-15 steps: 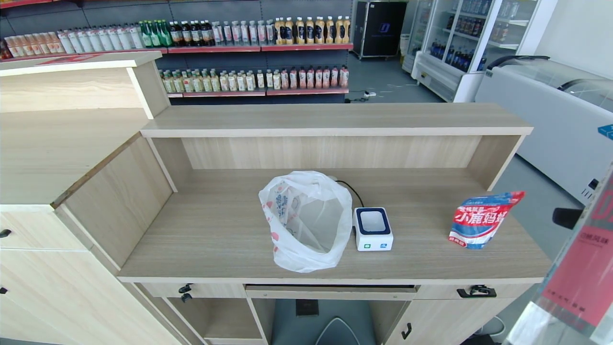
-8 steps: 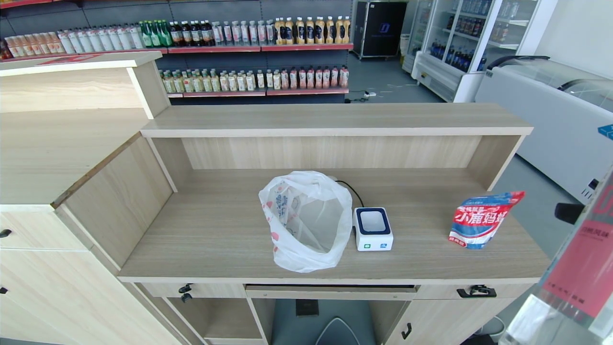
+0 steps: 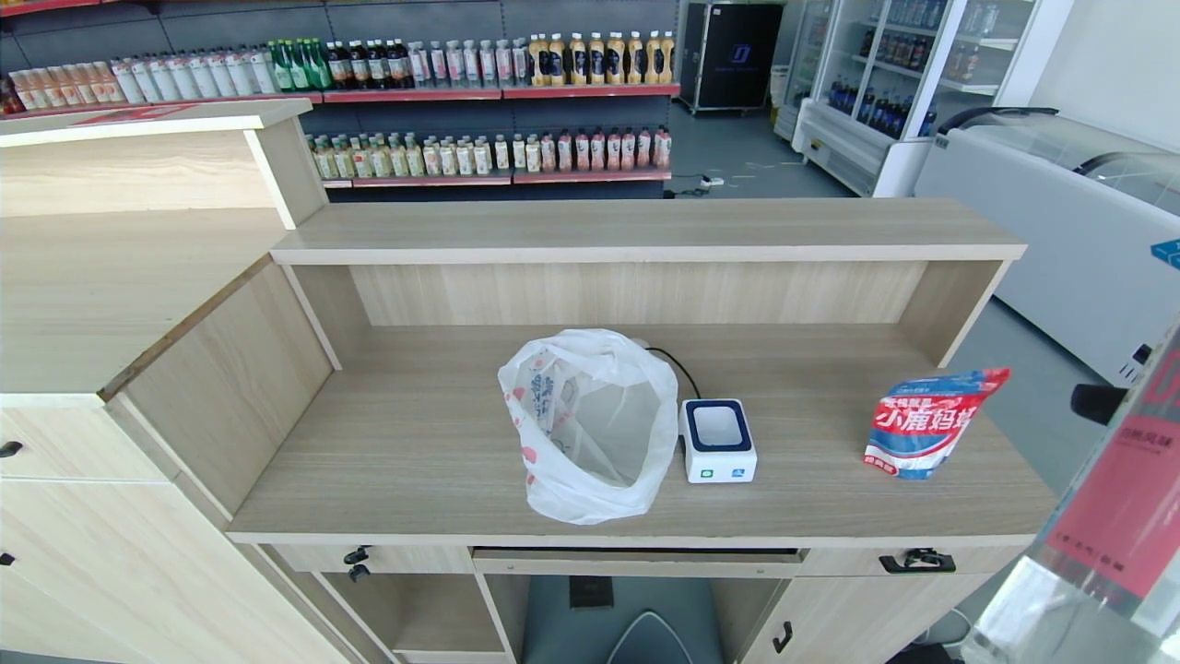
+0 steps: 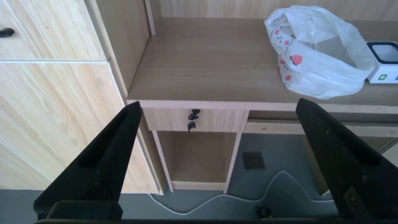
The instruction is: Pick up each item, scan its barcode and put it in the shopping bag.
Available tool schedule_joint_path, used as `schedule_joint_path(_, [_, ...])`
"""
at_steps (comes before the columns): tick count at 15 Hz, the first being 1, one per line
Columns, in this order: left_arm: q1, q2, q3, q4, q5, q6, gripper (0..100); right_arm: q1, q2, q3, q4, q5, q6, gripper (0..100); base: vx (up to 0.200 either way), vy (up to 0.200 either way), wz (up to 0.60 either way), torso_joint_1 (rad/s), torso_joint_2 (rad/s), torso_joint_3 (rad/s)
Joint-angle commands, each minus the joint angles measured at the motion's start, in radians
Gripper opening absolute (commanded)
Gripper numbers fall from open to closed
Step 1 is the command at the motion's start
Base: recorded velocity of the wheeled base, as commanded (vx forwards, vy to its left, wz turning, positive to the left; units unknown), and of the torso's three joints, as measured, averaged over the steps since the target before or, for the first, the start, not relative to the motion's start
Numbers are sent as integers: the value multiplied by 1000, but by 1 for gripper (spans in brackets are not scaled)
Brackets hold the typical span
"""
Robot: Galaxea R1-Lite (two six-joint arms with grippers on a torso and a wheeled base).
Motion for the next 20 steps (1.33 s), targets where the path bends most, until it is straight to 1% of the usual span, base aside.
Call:
schedule_joint_path(1, [0,0,0,1,0,0,100,-23,38,0,-3,-47,-39,0,0,0,0,0,0,0])
schedule_joint_path(2, [0,0,0,-1,0,0,100,-51,77,0,0,-114,-131,0,0,0,0,0,0,0])
schedule_joint_path(3, [0,0,0,1,0,0,100,-115,134,6,1,-186,-261,0,0,0,0,0,0,0])
schedule_joint_path(5, [0,0,0,-1,0,0,100,-301,255,42,17,-306,-604,0,0,0,0,0,0,0])
schedule_joint_path(7, [0,0,0,-1,0,0,100,-437,309,54,70,-357,-884,0,0,0,0,0,0,0])
schedule_joint_path(8, [0,0,0,-1,0,0,100,-517,329,52,110,-389,-1113,0,0,0,0,0,0,0])
schedule_joint_path(9, [0,0,0,1,0,0,100,-588,341,54,118,-393,-1295,0,0,0,0,0,0,0])
schedule_joint_path(10, [0,0,0,-1,0,0,100,-643,354,54,118,-392,-1424,0,0,0,0,0,0,0])
schedule_joint_path(11, [0,0,0,-1,0,0,100,-654,366,51,112,-389,-1466,0,0,0,0,0,0,0])
schedule_joint_path(13, [0,0,0,1,0,0,100,-655,384,49,77,-389,-1484,0,0,0,0,0,0,0])
schedule_joint_path(15, [0,0,0,-1,0,0,100,-661,401,51,43,-390,-1548,0,0,0,0,0,0,0])
schedule_joint_path(17, [0,0,0,1,0,0,100,-706,433,49,-14,-390,-1729,0,0,0,0,0,0,0])
schedule_joint_path(19, [0,0,0,-1,0,0,100,-730,455,42,-52,-380,-1820,0,0,0,600,5,5,-2])
schedule_joint_path(20, [0,0,0,1,0,0,100,-741,464,32,-106,-377,-1889,0,0,0,600,7,2,2])
